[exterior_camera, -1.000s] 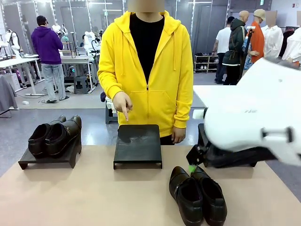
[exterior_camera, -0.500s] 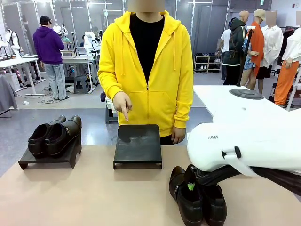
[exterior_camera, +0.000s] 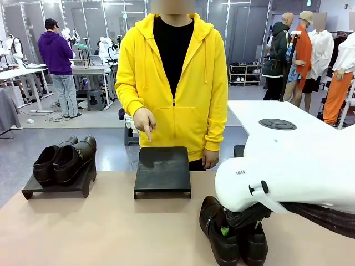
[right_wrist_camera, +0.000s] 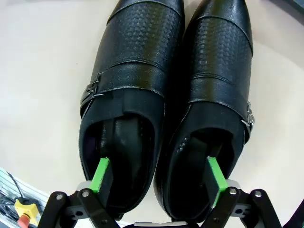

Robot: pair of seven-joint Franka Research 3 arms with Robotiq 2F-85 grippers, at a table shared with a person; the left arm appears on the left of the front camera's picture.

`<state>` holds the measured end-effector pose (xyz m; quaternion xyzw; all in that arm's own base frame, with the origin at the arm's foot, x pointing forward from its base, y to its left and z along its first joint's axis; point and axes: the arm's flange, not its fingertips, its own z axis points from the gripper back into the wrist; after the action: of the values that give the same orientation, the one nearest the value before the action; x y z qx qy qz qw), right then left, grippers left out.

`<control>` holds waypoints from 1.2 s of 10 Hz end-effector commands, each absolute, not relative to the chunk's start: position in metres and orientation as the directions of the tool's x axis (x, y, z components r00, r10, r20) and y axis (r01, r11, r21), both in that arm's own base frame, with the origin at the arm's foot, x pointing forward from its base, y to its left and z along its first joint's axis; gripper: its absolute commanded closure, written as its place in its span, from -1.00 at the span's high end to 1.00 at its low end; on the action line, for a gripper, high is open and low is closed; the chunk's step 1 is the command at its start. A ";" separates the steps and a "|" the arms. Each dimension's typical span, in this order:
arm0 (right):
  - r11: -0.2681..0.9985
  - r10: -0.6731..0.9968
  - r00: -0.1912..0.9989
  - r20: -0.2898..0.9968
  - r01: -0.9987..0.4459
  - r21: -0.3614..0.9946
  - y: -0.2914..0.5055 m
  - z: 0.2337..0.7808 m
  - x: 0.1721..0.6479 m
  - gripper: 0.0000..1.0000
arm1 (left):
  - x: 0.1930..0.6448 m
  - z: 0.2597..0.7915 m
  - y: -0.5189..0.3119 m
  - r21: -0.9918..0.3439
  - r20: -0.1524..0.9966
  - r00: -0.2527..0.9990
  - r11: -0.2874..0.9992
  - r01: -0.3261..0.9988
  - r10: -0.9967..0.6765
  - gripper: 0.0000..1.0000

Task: Place the shoes on the stand as instructed by the person.
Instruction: Pick up another pair of Shoes and place it on the Shoes Stand indicated by the person.

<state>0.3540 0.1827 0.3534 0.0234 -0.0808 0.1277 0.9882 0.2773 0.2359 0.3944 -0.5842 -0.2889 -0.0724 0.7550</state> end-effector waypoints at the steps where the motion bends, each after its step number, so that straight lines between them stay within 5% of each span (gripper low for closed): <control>1: 0.972 0.233 0.958 0.168 -0.235 -0.007 0.178 0.334 0.344 0.21 | 0.273 0.396 0.235 -0.833 0.534 0.817 0.301 0.464 0.218 1.00; 3: 0.970 0.242 0.959 0.151 -0.244 -0.005 0.179 0.333 0.344 -0.99 | 0.273 0.396 0.235 -0.833 0.534 0.817 0.301 0.464 0.218 1.00; 4: 0.970 0.242 0.959 0.146 -0.244 -0.004 0.178 0.334 0.345 -0.54 | 0.273 0.396 0.235 -0.833 0.534 0.817 0.301 0.464 0.218 1.00; 5: 0.969 0.247 0.958 0.143 -0.248 -0.008 0.178 0.334 0.344 -1.00 | 0.273 0.396 0.235 -0.833 0.534 0.817 0.301 0.464 0.218 1.00; 12: 0.968 0.247 0.959 0.140 -0.251 0.010 0.183 0.342 0.354 -1.00 | 0.273 0.396 0.235 -0.833 0.534 0.817 0.301 0.464 0.218 1.00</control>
<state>0.3548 0.1813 0.3419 0.0169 -0.0688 0.1214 0.9901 0.2773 0.2359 0.3944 -0.5842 -0.2889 -0.0724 0.7550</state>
